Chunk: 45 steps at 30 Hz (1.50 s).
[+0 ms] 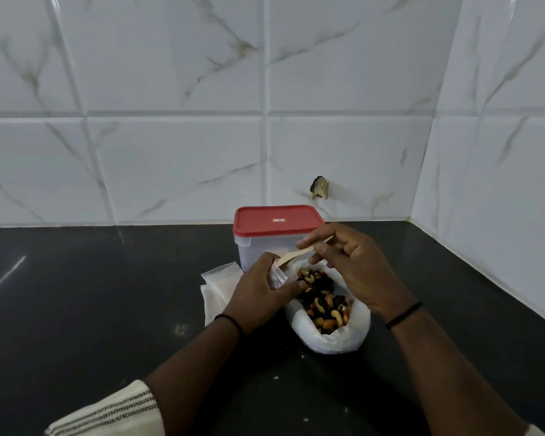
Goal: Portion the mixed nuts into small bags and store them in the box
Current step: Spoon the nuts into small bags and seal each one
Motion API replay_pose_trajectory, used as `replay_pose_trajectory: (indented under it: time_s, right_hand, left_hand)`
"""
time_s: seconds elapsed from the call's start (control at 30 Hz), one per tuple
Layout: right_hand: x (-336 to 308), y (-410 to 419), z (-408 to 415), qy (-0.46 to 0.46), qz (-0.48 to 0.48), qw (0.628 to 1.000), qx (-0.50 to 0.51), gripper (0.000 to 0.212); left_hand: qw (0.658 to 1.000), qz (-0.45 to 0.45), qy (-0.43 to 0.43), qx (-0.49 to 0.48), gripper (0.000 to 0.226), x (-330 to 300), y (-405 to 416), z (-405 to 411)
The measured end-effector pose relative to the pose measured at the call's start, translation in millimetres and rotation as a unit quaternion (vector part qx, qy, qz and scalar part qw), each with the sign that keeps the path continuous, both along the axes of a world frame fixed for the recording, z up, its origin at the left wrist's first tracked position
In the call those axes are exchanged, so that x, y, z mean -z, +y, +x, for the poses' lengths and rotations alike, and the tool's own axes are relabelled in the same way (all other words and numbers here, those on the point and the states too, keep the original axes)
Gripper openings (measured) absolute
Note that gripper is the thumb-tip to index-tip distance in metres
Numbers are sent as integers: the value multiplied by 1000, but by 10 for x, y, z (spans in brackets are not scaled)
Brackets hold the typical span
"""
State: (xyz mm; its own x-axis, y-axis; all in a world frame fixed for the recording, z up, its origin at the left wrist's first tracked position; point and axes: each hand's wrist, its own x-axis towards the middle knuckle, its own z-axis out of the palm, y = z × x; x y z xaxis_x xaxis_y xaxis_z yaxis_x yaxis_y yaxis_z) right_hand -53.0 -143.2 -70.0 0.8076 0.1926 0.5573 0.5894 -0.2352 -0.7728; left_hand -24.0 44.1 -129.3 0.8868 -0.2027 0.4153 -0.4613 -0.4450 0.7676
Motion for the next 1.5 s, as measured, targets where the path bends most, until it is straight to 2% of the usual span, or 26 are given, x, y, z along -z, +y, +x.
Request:
replay_pose_trajectory:
  time_s: [0.13, 0.23, 0.3, 0.43, 0.6, 0.67, 0.9, 1.13, 1.33, 1.5]
  right_hand:
    - [20, -37, 1, -3, 71, 997, 27, 12]
    - [87, -85, 60, -4, 134, 980, 150, 11]
    - [149, -160, 150, -2, 128, 961, 245, 14]
    - [209, -274, 209, -24, -3, 934, 356, 17]
    - [266, -261, 170, -52, -157, 928, 333, 8]
    - [258, -263, 163, -48, -182, 927, 324, 9]
    - [216, -251, 136, -2, -129, 932, 340, 12]
    - [258, -292, 206, 80, -25, 936, 343, 14]
    - [364, -366, 300, 181, 55, 917, 352, 16]
    - [428, -391, 361, 213, 127, 892, 377, 13]
  left_hand:
    - [1000, -14, 2, 1, 33, 1, 14, 4]
    - [1000, -10, 4, -5, 34, -17, 19, -16]
    - [1000, -2, 1, -10, 34, -8, 17, -5]
    - [1000, 4, 3, -11, 35, 2, 10, 8]
    - [1000, 4, 11, -9, 35, -17, 9, 7]
    - [1000, 2, 12, -11, 36, -26, 8, -5]
    - [1000, 2, 15, -11, 38, -25, 6, -12]
    - [1000, 7, 17, -11, 39, -24, 4, -10]
    - [1000, 15, 17, -15, 39, -15, 11, -10]
    - [1000, 22, 17, -15, 41, -10, 9, -1]
